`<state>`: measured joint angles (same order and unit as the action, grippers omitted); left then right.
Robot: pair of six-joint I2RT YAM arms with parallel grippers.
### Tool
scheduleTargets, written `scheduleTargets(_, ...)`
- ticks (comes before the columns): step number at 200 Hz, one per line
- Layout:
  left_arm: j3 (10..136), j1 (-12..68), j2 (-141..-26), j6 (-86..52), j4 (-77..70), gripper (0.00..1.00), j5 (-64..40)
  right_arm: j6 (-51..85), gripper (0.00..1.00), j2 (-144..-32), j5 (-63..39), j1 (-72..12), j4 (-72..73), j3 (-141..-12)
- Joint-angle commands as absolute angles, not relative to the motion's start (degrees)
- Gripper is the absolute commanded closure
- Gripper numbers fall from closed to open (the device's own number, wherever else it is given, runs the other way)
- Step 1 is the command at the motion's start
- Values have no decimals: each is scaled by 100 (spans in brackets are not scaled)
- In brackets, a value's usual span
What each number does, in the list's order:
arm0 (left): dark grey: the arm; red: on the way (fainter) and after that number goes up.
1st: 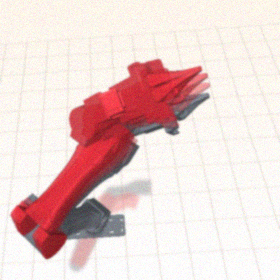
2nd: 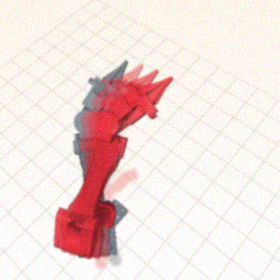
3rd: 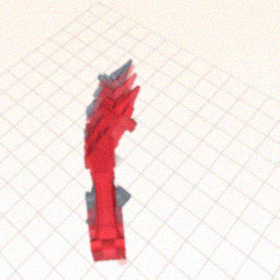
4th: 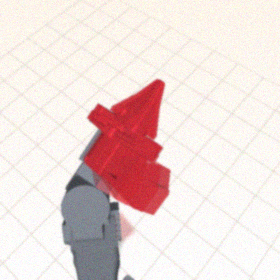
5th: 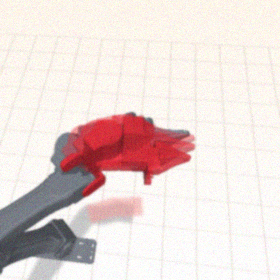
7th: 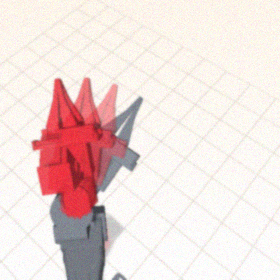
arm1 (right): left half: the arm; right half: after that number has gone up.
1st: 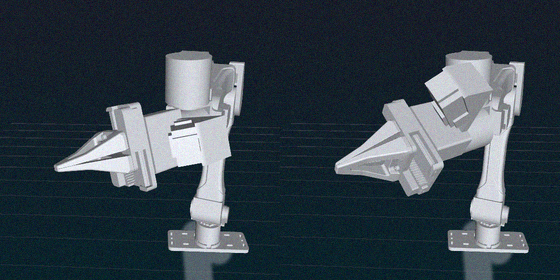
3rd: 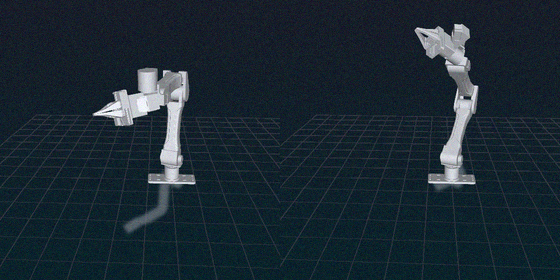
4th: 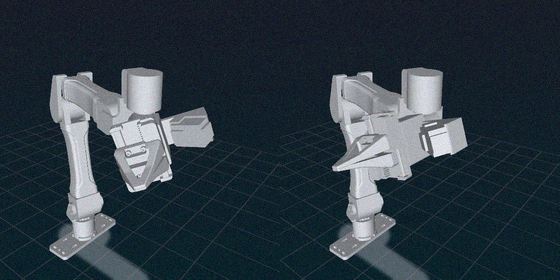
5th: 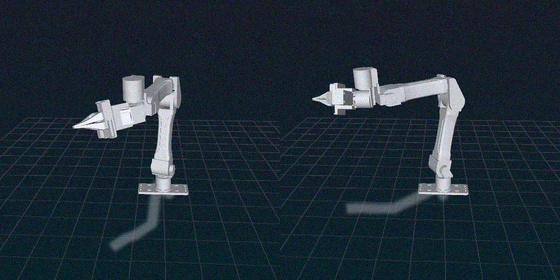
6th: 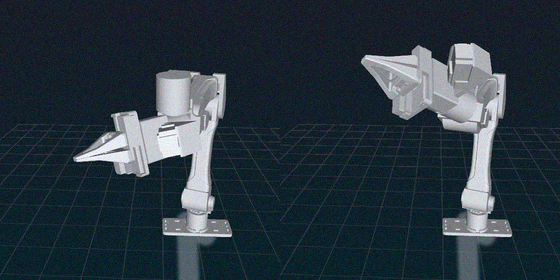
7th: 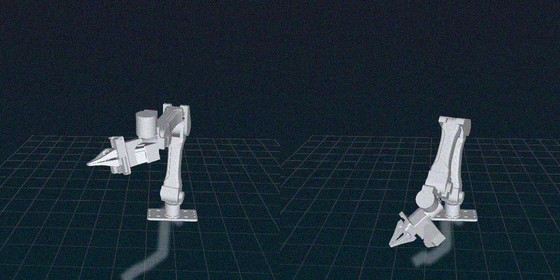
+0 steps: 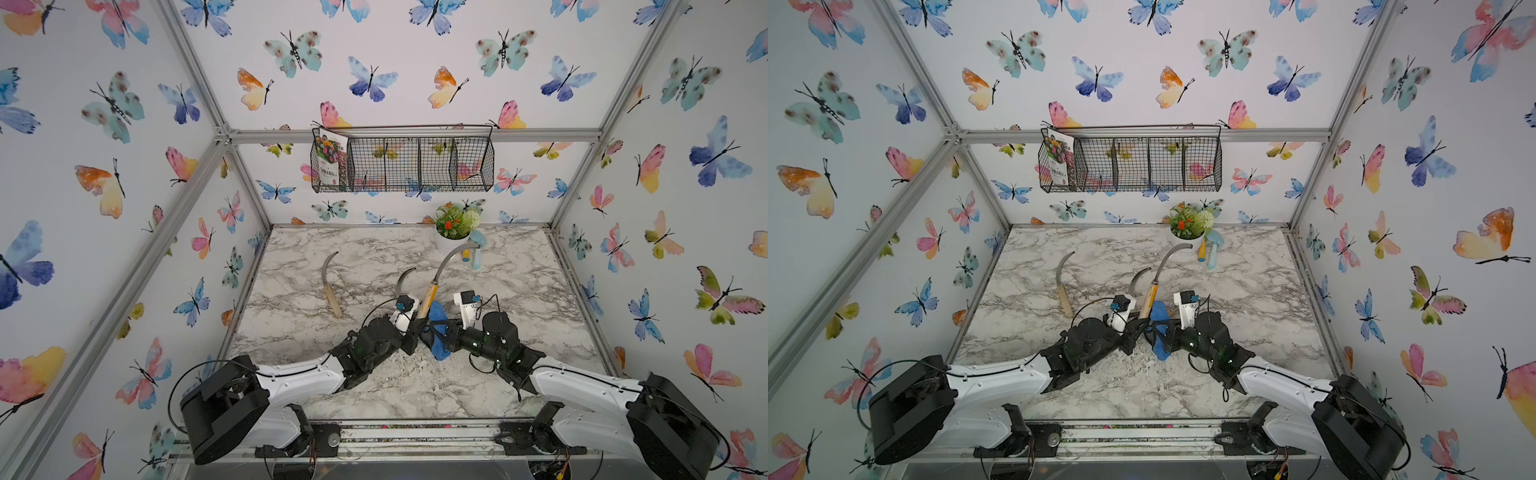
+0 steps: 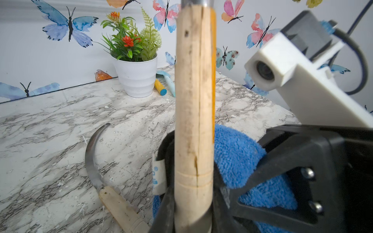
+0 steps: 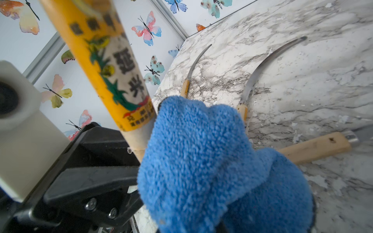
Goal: Wipe small sickles with rags
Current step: Wipe the small sickle.
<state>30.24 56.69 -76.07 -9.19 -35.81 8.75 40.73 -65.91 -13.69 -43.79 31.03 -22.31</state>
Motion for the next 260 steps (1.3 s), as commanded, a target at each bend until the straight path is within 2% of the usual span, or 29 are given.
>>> scheduleTargets(1,3199,5678,-7772,-835,-3435,100,819,3894,98,-6298,-1448,-4207,3193,-2654)
scheduleTargets(79,3375,5678,-7976,-831,-3288,100,712,3772,98,-5923,-1876,-3192,2535,-3264)
scheduleTargets(114,3384,5677,-7989,-835,-3284,100,712,3895,98,-6032,-2254,-3190,2573,-3140)
scheduleTargets(158,3228,5669,-7833,-829,-3483,100,682,4554,98,-7083,-2951,-3231,4245,-2296)
scheduleTargets(206,3182,5664,-7831,-789,-3557,100,699,4702,98,-7324,-2631,-4078,4821,-2101)
scheduleTargets(241,3173,5660,-7805,-791,-3545,100,721,4399,98,-7022,-2226,-4105,4117,-2355)
scheduleTargets(260,3155,5660,-7787,-800,-3560,100,698,4361,98,-6882,-2173,-4011,4192,-2413)
